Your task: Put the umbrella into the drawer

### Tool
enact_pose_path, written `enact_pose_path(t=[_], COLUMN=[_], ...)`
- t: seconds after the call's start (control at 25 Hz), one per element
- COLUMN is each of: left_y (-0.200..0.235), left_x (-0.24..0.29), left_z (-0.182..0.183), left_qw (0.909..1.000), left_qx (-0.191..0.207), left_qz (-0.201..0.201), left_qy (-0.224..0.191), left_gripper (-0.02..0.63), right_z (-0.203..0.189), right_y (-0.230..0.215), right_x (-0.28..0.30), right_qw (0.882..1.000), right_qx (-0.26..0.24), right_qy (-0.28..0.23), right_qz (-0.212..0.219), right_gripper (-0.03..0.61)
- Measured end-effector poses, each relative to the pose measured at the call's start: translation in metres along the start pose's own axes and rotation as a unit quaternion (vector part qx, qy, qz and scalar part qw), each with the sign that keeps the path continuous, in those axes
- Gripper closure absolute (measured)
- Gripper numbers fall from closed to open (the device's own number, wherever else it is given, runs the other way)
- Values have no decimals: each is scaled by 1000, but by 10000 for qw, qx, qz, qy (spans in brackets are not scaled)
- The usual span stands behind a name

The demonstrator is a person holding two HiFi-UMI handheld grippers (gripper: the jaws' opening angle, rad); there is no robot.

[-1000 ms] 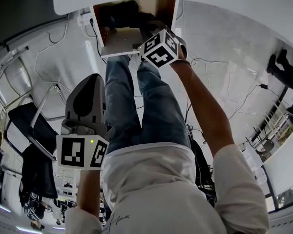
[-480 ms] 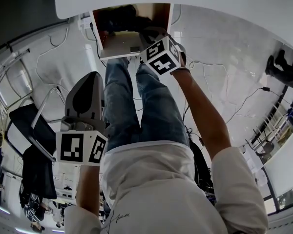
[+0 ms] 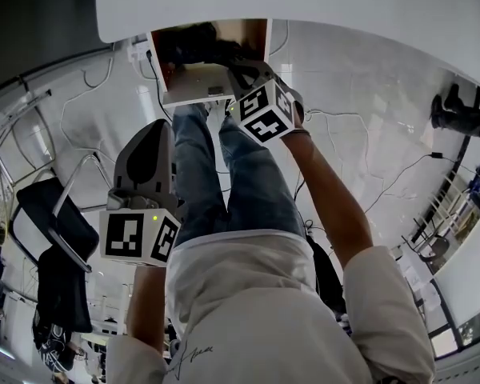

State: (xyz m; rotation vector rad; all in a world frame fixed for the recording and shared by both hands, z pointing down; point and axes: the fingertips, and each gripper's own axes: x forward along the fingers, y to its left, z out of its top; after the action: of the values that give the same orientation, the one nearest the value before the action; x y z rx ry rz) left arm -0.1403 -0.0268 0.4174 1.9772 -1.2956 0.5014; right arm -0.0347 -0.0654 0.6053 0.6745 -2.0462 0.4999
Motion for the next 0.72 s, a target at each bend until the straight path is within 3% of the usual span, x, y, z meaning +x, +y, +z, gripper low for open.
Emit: enact_pose_path(t=[0.52, 0.72], left_y=[-10, -15], left_x=[-18, -24], left_z=[8, 11], left_qw=[9999, 9997], left_qx=[-118, 113], left_qz=[73, 158], left_qy=[-103, -130], left_gripper=[598, 598], right_z=[15, 22], right_y=[18, 17], right_x=[-52, -70], right_qw=[9992, 9984], right_qx=[219, 318], right_qy=[-279, -431], right_qz=[172, 177], right_gripper=[561, 561])
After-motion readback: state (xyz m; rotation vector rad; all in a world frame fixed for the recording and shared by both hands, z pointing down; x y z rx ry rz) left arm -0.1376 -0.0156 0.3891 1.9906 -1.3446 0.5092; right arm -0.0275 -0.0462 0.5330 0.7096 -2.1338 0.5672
